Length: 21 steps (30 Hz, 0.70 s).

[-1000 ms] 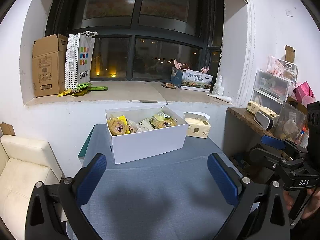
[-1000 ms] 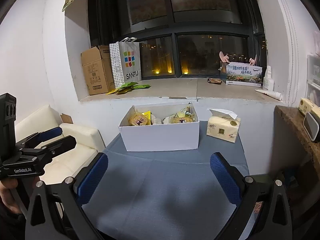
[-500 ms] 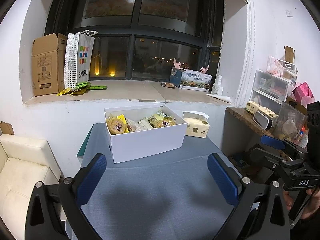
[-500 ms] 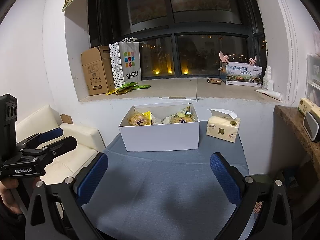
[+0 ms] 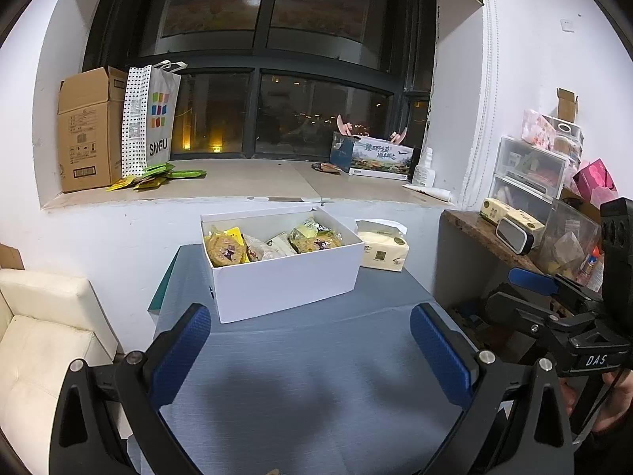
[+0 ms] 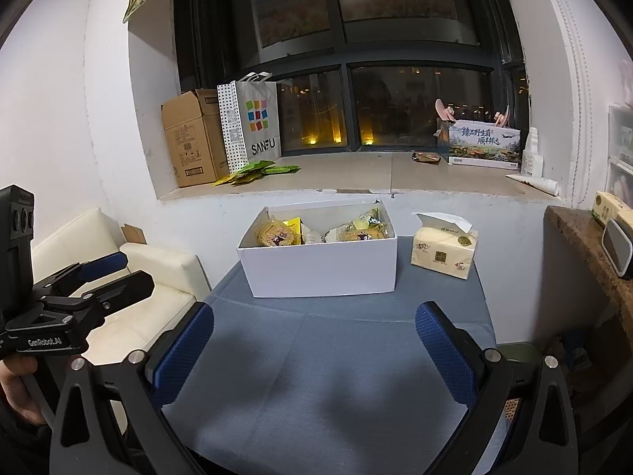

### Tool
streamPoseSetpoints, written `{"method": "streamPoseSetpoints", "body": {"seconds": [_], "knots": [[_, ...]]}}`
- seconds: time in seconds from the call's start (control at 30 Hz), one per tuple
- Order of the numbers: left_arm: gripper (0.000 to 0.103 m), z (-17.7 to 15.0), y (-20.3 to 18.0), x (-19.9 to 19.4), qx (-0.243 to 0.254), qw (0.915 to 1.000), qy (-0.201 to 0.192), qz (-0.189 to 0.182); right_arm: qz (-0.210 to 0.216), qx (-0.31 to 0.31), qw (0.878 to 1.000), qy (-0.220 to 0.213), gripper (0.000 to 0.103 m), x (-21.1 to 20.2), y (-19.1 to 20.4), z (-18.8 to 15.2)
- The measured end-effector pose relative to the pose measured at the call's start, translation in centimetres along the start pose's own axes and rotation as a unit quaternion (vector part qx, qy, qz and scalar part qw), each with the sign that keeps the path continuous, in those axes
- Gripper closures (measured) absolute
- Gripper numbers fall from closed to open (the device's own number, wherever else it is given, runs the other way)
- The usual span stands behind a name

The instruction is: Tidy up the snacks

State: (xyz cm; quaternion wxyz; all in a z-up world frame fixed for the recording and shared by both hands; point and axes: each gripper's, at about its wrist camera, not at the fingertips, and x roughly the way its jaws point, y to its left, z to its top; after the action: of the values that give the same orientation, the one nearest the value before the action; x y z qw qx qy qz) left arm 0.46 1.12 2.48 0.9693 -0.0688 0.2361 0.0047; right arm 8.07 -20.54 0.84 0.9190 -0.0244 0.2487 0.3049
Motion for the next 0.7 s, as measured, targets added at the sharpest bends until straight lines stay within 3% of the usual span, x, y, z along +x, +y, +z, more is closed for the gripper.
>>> {"method": "streamPoseSetpoints", "body": {"seconds": [0.7], "knots": [[0.0,-0.13,0.11,0.08,0.002,1.0,0.003,0.006,-0.001,0.004,1.0,0.004,0.0,0.15,-0.29,-0.27]]}}
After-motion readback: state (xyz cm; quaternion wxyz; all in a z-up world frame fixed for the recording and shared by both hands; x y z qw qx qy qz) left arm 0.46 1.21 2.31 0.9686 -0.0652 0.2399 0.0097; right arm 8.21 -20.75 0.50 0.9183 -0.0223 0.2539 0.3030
